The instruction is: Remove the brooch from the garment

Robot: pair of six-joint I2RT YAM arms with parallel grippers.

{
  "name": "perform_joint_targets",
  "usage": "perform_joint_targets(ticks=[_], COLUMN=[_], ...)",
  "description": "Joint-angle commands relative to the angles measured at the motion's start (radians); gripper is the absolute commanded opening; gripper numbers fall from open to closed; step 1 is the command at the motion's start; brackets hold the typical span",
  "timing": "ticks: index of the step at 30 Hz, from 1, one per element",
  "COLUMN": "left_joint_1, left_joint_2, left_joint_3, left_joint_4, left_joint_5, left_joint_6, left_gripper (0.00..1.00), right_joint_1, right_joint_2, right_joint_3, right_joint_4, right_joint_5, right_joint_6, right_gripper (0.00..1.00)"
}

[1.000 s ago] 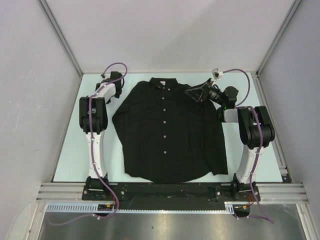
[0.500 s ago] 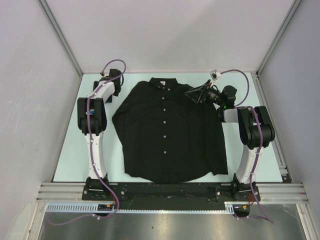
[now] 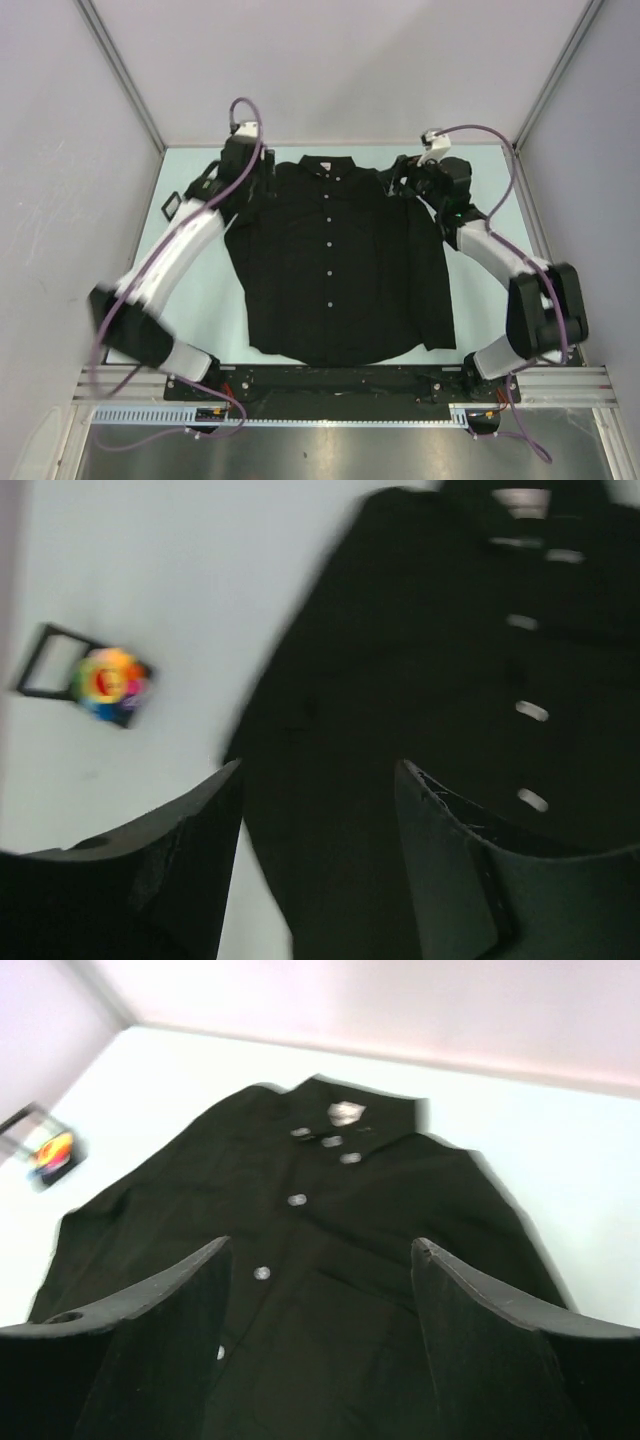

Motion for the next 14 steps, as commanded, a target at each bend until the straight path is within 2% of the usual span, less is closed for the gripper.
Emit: perform_joint_targets(ticks=[1, 2, 3, 5, 6, 7, 8, 9, 12, 14], left_joint_1=[-0.033, -0.039, -0.047, -0.059, -0.062, -0.062, -0.062, -0.062, -0.064, -0.064], left_joint_2=[-0.353, -0.419, -0.521, -0.629, -0.739, -0.789, -0.833, -0.917, -0.997, -1.027], left_joint_3=[-0.352, -0.416, -0.473, -0.611, -0.648, -0.7, -0.713, -0.717, -0.673, -0.595], left_joint_4=[0.221, 0.317, 0.362, 0.466, 0.488, 0.508, 0.526, 0.525, 0.519, 0.519], left_joint_5=[0.434, 0.607, 0.669, 0.774, 0.791, 0.805, 0.812, 0.814, 0.812, 0.802], left_joint_6=[-0.133, -0.178, -0.197, -0.26, -0.278, -0.295, -0.317, -0.328, -0.372, -0.378], left_gripper=[0.74, 0.79, 1.0, 1.0, 1.0, 1.0, 1.0, 1.0, 1.0, 1.0], right_joint_1=[-0.024, -0.031, -0.017, 0.05, 0.143, 0.193, 0.227, 0.274, 0.31, 0.322], right_joint_2=[-0.205, -0.276, -0.324, -0.48, -0.536, -0.593, -0.715, -0.767, -0.954, -0.999], right_joint_3=[0.023, 0.019, 0.014, -0.018, -0.032, -0.049, -0.063, -0.063, -0.063, -0.043], right_joint_4=[-0.395, -0.532, -0.59, -0.727, -0.759, -0.786, -0.841, -0.865, -0.882, -0.9], right_joint_5=[0.395, 0.376, 0.363, 0.442, 0.511, 0.607, 0.614, 0.575, 0.487, 0.435], right_joint_6=[0.041, 0.093, 0.093, 0.031, 0.009, 0.003, 0.004, 0.021, 0.088, 0.113], right_gripper=[0.77, 0.77, 0.77, 0.86, 0.88, 0.96, 0.99, 1.0, 1.0, 1.0])
